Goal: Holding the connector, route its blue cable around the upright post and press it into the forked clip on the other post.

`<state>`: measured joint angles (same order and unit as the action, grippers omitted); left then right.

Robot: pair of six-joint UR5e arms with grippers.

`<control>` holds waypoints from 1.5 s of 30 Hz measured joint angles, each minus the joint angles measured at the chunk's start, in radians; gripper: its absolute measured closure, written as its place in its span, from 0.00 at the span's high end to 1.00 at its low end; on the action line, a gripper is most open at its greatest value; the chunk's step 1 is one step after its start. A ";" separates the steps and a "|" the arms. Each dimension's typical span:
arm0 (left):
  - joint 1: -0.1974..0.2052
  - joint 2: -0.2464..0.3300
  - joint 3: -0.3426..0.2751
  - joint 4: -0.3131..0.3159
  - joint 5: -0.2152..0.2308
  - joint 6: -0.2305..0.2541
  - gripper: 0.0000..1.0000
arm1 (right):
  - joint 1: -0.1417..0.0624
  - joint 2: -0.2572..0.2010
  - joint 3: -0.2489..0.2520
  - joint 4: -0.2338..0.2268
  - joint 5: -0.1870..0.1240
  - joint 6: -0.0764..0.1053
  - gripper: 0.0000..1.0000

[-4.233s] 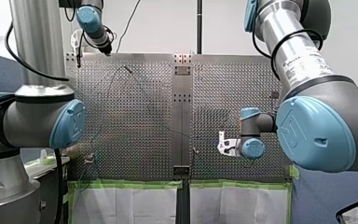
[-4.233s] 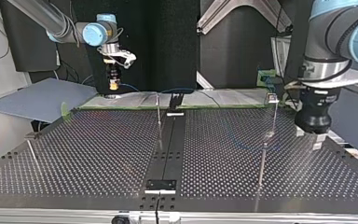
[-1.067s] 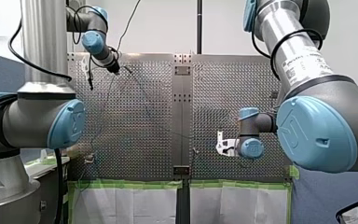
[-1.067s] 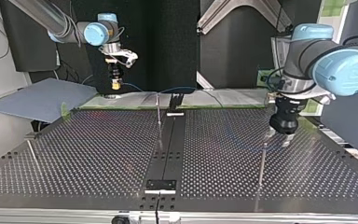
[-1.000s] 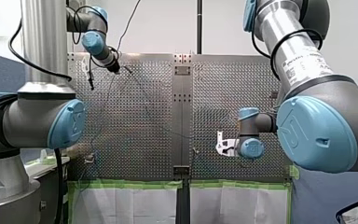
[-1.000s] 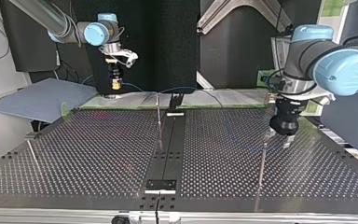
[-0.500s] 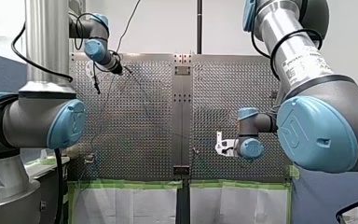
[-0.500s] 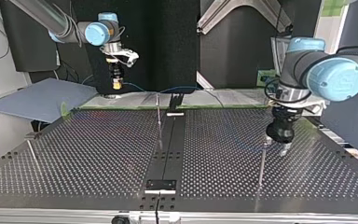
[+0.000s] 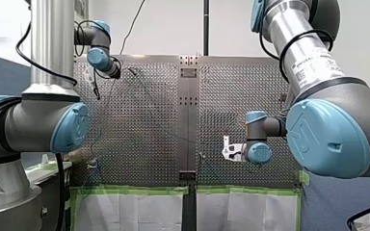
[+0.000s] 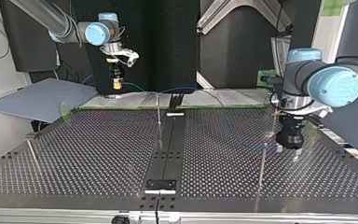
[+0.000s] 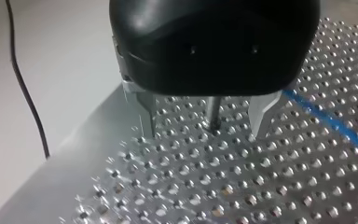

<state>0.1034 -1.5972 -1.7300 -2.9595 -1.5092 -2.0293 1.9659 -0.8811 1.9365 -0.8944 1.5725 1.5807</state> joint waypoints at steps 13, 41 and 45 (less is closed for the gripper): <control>0.023 -0.011 0.056 0.003 -0.006 -0.009 0.98 | 0.001 0.000 0.000 0.000 0.000 0.000 0.00; -0.001 -0.054 0.279 -0.158 -0.001 -0.018 0.98 | 0.012 0.000 -0.001 0.000 0.000 0.000 0.00; -0.011 -0.075 0.314 -0.170 0.000 -0.019 0.98 | 0.015 0.000 -0.001 0.000 0.000 0.000 0.00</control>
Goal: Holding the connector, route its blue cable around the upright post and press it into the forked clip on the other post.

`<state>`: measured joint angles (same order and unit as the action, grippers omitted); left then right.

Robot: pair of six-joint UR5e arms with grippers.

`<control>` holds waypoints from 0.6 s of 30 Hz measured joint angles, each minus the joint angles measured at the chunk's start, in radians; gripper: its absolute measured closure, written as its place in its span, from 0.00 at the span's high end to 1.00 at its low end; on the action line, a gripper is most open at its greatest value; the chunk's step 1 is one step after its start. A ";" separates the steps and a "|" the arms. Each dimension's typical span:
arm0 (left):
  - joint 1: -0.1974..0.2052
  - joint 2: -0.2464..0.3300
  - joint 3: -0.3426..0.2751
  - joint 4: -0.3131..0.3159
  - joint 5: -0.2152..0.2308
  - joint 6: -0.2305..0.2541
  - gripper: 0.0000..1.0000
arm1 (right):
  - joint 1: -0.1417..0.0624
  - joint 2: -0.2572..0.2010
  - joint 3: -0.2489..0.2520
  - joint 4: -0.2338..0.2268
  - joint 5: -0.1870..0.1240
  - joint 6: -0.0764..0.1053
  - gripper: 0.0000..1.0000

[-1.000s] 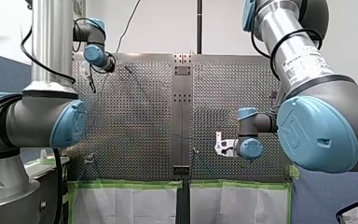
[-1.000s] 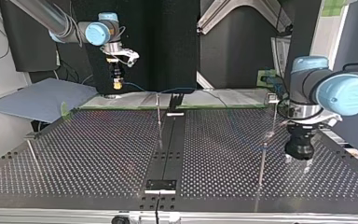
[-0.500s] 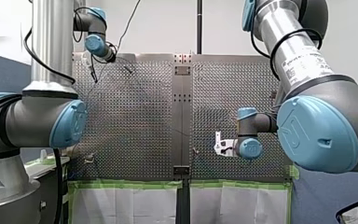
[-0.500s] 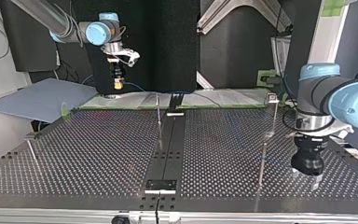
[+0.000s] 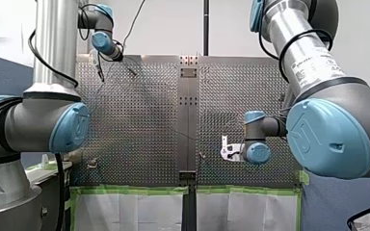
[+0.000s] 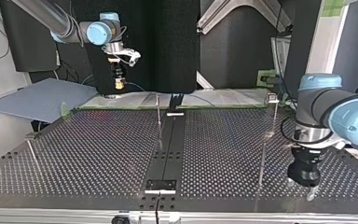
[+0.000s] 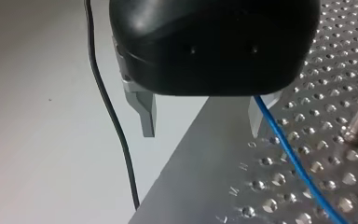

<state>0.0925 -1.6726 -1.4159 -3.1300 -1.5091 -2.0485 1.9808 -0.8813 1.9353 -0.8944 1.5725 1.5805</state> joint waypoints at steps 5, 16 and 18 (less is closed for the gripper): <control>-0.015 -0.030 0.041 -0.033 0.000 0.004 0.98 | 0.003 0.000 0.000 0.000 0.000 0.001 0.00; -0.044 -0.041 0.136 -0.057 -0.015 0.009 0.98 | 0.003 0.000 0.000 0.000 0.000 0.003 0.00; -0.049 -0.041 0.154 -0.058 -0.017 0.012 0.98 | 0.003 0.000 0.000 0.000 0.000 0.003 0.00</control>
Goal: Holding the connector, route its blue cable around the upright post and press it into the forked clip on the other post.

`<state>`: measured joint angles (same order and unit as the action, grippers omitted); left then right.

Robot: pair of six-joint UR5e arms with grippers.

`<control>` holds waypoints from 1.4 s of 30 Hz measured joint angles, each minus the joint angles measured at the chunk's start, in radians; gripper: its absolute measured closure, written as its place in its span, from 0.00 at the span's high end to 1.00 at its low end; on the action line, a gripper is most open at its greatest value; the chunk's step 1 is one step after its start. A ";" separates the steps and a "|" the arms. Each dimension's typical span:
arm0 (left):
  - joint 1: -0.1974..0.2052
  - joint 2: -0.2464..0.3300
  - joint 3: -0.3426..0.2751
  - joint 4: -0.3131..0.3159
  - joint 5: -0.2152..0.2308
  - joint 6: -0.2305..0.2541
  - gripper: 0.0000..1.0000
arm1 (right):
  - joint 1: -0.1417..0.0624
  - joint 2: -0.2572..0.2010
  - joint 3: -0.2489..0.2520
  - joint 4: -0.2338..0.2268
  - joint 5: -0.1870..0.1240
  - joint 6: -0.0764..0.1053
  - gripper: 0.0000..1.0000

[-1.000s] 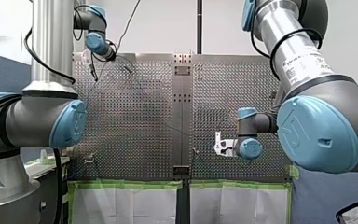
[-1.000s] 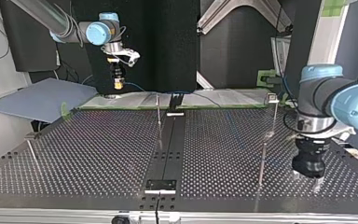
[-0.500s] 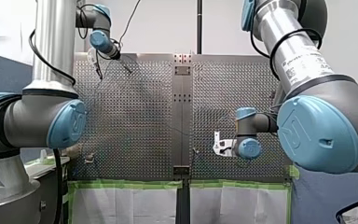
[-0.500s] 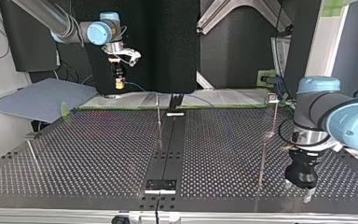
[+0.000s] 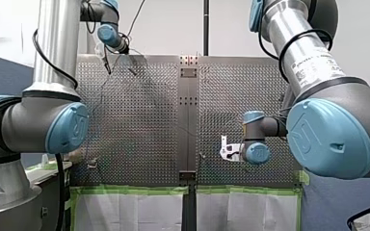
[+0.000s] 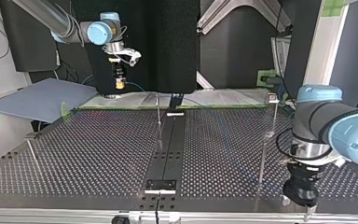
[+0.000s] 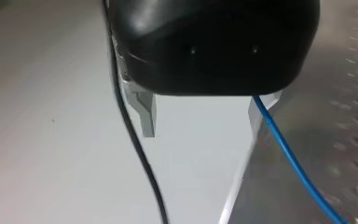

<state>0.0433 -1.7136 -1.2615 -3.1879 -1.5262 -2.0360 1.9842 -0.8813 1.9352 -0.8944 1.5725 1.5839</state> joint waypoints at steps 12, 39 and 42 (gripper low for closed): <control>-0.016 0.000 0.006 0.004 -0.038 0.040 0.98 | 0.000 0.000 0.000 0.000 0.000 0.001 0.00; -0.030 -0.047 -0.101 0.052 -0.071 0.093 0.98 | 0.000 0.000 0.001 0.001 0.000 0.001 0.00; -0.028 -0.047 -0.104 0.051 -0.083 0.095 0.98 | 0.000 0.000 0.001 0.002 0.000 0.001 0.00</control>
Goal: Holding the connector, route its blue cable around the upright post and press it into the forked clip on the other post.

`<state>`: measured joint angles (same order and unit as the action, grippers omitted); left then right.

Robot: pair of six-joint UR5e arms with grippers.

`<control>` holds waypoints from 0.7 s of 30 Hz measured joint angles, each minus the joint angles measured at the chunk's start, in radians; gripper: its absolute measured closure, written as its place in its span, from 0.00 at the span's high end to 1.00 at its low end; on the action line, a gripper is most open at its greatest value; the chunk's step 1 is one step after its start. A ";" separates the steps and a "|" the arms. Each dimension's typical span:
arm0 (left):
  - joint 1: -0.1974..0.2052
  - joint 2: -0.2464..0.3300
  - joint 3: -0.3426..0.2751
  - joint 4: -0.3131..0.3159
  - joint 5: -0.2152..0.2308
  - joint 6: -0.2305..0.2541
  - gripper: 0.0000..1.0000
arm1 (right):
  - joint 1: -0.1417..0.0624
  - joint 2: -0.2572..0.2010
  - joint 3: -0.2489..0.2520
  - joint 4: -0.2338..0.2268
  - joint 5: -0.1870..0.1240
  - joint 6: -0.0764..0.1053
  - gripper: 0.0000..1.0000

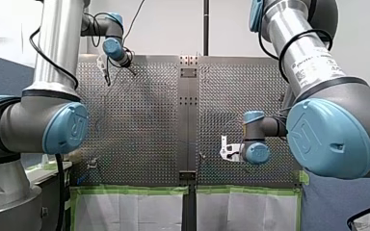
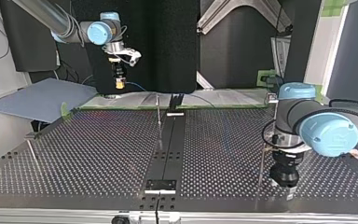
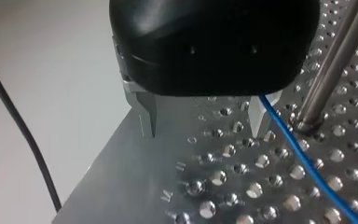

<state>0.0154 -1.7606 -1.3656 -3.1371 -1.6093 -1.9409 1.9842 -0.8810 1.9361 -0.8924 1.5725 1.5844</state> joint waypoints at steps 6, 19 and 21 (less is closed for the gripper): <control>0.003 0.000 -0.031 0.016 -0.008 0.010 0.98 | 0.000 0.000 0.000 0.001 0.000 -0.001 0.00; 0.008 0.000 -0.057 0.035 -0.010 0.011 0.98 | 0.000 0.000 0.000 0.006 0.000 -0.002 0.00; 0.010 0.000 -0.067 0.045 -0.010 0.011 0.98 | 0.000 0.000 0.000 0.007 0.000 -0.002 0.00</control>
<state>0.0255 -1.7610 -1.4330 -3.0916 -1.6191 -1.9298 1.9843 -0.8814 1.9361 -0.8855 1.5725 1.5820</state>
